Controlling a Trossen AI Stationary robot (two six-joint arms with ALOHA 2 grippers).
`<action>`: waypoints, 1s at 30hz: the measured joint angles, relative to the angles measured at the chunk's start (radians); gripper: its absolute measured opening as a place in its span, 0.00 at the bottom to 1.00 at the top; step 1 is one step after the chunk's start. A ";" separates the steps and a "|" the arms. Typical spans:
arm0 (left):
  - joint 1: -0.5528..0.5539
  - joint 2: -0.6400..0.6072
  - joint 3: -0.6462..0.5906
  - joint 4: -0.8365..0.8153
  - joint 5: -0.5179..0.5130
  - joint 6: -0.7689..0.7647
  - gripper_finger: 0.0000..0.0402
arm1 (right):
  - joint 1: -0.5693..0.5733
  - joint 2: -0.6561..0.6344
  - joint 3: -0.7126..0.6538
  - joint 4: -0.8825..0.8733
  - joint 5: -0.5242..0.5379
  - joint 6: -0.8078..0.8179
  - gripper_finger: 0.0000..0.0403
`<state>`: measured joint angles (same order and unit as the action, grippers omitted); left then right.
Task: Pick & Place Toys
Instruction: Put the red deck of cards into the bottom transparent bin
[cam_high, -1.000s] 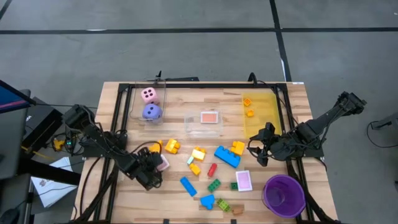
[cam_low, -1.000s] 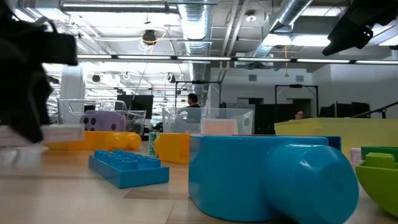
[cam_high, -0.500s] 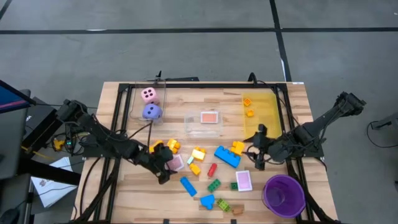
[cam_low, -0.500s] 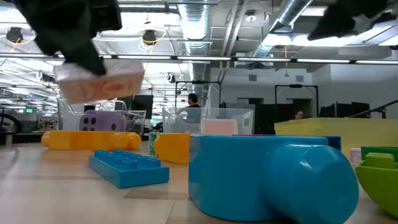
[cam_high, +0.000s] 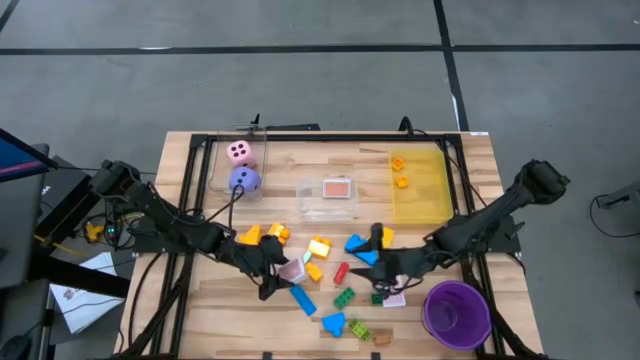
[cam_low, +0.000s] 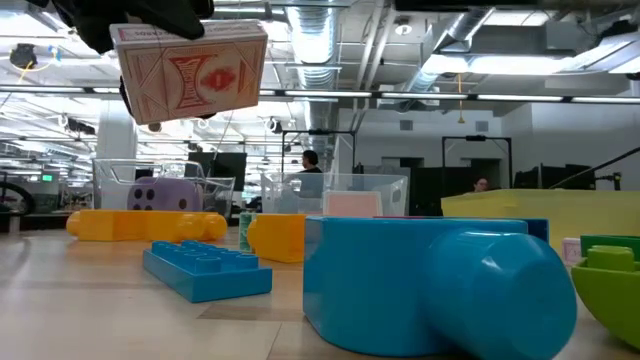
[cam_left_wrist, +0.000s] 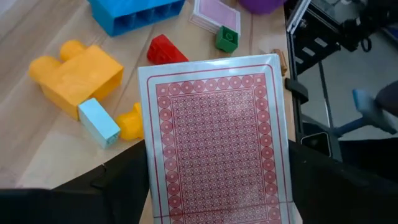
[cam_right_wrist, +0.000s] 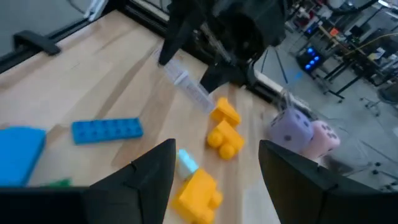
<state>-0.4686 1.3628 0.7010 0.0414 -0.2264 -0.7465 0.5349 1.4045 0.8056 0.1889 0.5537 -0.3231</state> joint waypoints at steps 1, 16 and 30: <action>0.000 0.000 0.000 0.000 0.000 -0.014 0.77 | -0.008 0.019 0.027 -0.012 -0.001 -0.004 0.55; 0.010 -0.001 0.000 -0.001 -0.002 -0.168 0.78 | -0.053 0.412 0.533 -0.299 -0.090 -0.176 0.55; 0.013 -0.001 0.001 0.014 -0.003 -0.179 0.78 | -0.083 0.565 0.726 -0.415 -0.085 -0.201 0.55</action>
<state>-0.4553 1.3621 0.7021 0.0551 -0.2295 -0.9253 0.4521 1.9699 1.5313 -0.2265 0.4690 -0.5243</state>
